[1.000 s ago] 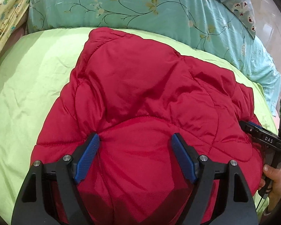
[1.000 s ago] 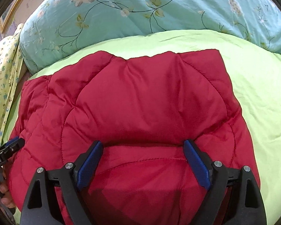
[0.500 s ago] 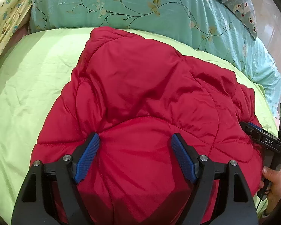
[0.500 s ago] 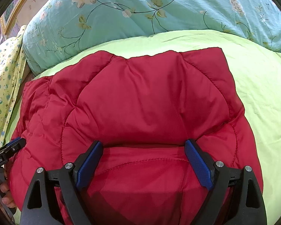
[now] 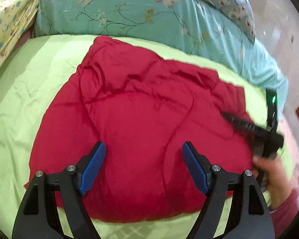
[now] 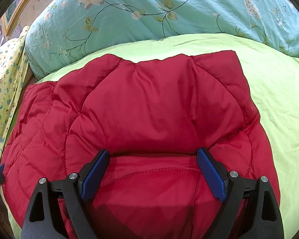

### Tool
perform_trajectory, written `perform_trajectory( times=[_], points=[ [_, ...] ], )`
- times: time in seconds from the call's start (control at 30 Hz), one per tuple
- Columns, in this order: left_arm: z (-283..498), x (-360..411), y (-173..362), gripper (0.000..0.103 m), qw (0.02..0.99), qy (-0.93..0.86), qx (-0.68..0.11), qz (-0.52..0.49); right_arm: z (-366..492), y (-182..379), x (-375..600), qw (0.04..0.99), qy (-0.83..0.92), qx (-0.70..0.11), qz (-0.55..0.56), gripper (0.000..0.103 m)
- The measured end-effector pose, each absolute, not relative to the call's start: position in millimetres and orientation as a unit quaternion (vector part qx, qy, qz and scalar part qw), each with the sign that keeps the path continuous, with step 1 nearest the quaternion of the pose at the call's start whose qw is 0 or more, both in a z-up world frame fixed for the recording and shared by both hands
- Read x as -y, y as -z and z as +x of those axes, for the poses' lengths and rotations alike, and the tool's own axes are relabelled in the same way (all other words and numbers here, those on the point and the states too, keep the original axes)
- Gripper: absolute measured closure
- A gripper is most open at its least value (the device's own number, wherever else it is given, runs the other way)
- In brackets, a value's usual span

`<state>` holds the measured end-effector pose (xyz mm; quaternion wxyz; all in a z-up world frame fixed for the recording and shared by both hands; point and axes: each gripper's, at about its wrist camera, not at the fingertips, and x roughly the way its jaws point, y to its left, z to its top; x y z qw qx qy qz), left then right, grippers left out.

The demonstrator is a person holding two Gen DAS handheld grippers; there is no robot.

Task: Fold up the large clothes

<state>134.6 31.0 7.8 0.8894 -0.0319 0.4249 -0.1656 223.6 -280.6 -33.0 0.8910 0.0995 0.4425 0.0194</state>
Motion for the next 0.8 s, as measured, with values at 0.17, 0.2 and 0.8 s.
perform_trajectory(
  times=[0.17,0.2,0.8],
  points=[
    [141,-23,10,0.022,0.887,0.141,-0.440,-0.003,219,27,279,0.891,-0.024,-0.441,0.099,0.012],
    [142,-23,13,0.021,0.886,0.137,-0.442,-0.001,216,24,279,0.891,-0.025,-0.441,0.101,0.012],
    [132,-22,21,0.020,0.896,0.127,-0.425,0.014,110,30,259,0.901,-0.015,-0.430,0.052,0.005]
  ],
)
